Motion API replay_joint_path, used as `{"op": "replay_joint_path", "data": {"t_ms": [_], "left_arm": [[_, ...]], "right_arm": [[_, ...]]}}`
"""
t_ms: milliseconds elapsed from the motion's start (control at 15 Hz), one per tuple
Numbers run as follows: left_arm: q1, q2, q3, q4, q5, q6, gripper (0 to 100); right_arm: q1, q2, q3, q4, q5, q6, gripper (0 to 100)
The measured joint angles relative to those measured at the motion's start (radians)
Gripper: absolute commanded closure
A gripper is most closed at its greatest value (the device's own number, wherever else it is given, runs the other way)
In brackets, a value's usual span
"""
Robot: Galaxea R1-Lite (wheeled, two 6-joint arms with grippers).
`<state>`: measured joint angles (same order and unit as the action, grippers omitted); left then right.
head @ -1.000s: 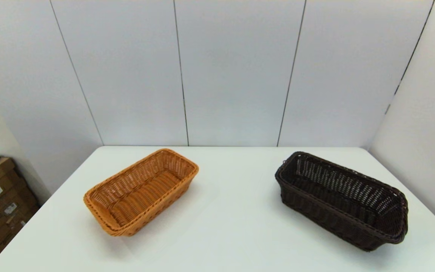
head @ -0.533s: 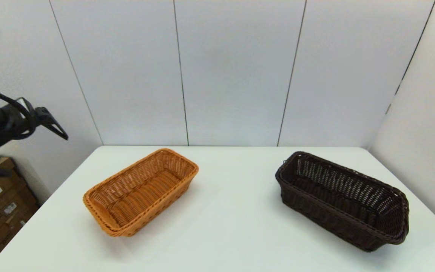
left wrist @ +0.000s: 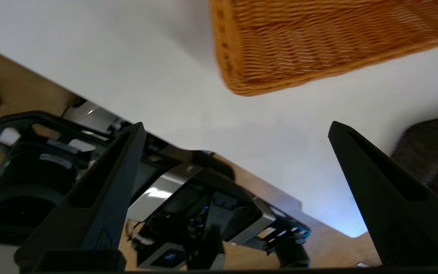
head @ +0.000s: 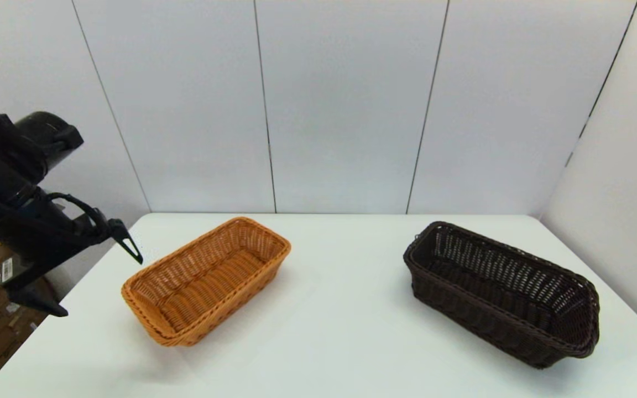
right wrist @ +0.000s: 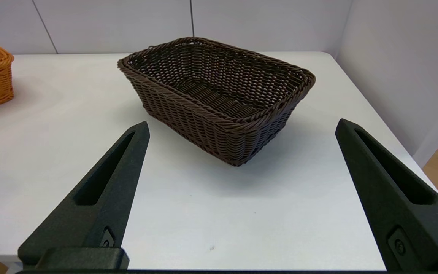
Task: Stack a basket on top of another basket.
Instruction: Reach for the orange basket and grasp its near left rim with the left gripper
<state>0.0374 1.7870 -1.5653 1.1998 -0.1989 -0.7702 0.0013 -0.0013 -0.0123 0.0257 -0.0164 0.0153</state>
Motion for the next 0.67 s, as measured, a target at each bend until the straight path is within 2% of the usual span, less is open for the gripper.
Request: {"op": "replay_joint_path", "data": {"t_ms": [667], "left_arm": [[0.036,0.246,0.049,-0.07,0.007,0.053,0]], "right_arm": [[0.0,0.0,0.0,0.0,0.0,0.0,0]]}}
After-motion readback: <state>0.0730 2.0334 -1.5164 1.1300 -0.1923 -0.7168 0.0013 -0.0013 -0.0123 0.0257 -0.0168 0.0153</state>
